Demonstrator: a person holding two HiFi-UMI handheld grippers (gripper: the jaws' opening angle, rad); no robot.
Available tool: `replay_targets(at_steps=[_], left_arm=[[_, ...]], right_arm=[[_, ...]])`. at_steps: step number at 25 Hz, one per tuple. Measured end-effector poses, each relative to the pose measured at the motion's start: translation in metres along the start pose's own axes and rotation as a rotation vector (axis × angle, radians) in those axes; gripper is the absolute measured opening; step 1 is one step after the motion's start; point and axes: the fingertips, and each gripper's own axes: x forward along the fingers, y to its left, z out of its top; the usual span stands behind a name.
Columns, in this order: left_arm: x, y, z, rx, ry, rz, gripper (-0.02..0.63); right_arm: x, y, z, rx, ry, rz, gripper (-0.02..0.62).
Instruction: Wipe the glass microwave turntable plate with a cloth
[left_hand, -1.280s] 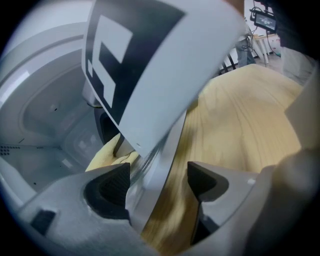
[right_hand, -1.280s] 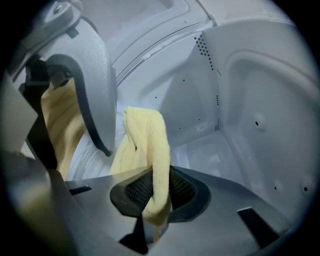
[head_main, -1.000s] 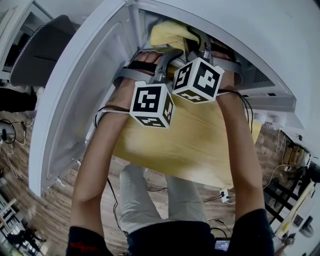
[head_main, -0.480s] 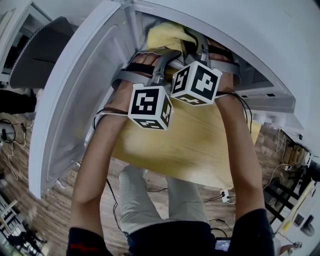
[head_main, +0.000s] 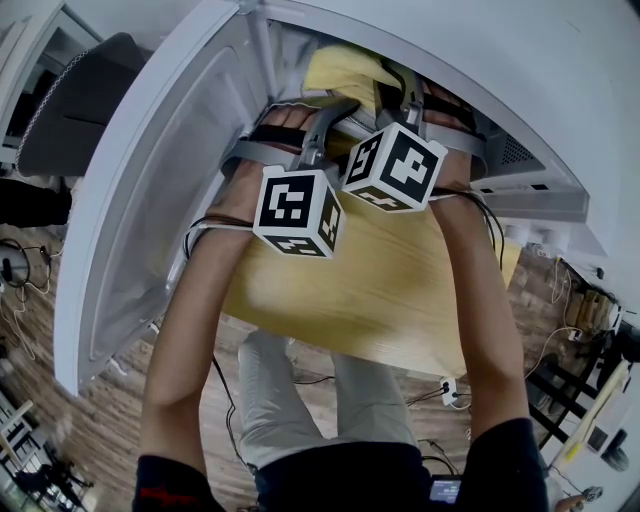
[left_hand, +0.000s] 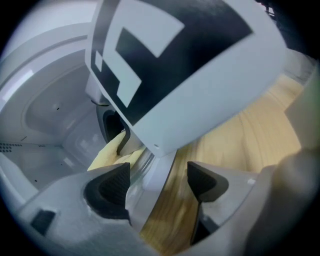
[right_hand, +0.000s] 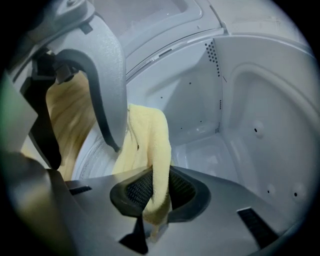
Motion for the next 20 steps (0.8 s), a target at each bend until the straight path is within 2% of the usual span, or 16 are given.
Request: replay_targets(at_steps=[4, 12, 20], left_arm=[[0.001, 0.0, 0.0, -0.003, -0.001, 0.003, 0.359], [0.001, 0.001, 0.0, -0.005, -0.002, 0.008, 0.358], [0.001, 0.001, 0.001, -0.007, -0.004, 0.013, 0.357]], right_arm=[[-0.003, 0.0, -0.011, 0.01, 0.078, 0.014, 0.063], [-0.01, 0.002, -0.02, 0.01, 0.156, 0.03, 0.063], [-0.021, 0.008, -0.025, 0.023, 0.187, 0.043, 0.063]])
